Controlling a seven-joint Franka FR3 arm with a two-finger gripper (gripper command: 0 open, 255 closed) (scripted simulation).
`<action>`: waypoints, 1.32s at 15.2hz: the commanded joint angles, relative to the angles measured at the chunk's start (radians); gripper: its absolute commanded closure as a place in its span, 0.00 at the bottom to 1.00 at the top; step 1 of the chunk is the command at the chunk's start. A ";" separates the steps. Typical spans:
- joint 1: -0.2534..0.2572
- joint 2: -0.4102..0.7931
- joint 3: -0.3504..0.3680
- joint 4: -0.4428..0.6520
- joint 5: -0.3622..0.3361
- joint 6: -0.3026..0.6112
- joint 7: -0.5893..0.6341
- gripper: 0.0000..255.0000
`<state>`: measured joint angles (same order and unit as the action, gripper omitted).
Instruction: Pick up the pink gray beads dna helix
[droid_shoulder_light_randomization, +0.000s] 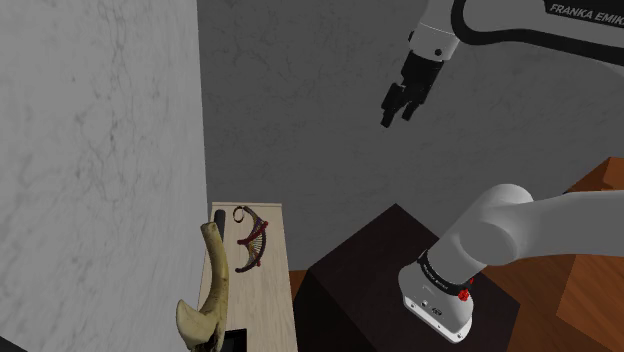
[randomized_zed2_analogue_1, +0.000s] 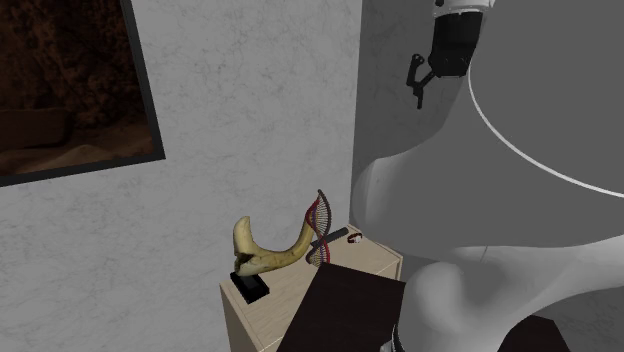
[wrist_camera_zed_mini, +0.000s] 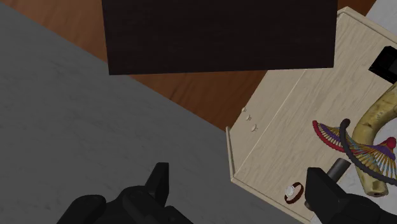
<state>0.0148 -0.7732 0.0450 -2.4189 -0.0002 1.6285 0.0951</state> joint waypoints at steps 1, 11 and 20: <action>0.000 0.000 0.000 0.000 0.000 0.000 0.000 0.00; 0.059 0.184 0.169 -0.082 0.098 0.252 0.184 0.00; 0.086 0.464 0.321 -0.041 0.114 0.481 0.363 0.00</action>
<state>0.1004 -0.3437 0.3509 -2.4753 0.1173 2.0907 0.4366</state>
